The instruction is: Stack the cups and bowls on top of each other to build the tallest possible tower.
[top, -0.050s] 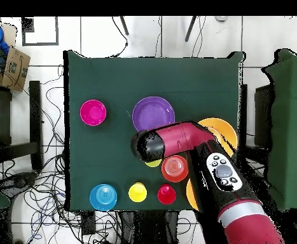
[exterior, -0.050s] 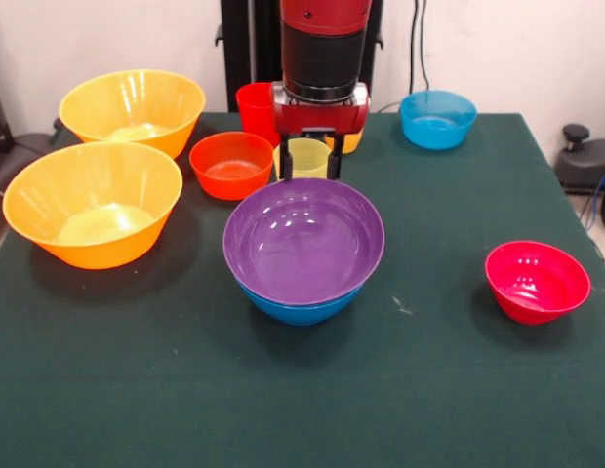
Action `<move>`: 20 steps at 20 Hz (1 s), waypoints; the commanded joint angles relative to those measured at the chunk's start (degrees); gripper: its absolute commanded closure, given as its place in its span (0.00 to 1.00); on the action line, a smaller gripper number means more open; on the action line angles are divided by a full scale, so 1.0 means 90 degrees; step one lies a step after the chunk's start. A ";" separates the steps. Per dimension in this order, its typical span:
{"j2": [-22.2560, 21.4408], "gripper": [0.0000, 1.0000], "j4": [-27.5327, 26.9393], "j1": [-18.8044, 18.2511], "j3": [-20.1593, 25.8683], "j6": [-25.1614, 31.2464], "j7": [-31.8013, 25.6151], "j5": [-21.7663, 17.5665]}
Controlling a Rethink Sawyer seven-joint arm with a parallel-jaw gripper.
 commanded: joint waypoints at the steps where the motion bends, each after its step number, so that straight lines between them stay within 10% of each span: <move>1: 0.0765 0.00 -0.1118 0.0247 -0.0022 0.1826 -0.0490 0.0336; 4: 0.0861 0.00 -0.1424 0.0483 -0.0227 0.2469 -0.0267 0.0358; 20: 0.0687 0.00 -0.1036 0.0461 -0.0320 0.1878 0.0366 0.0602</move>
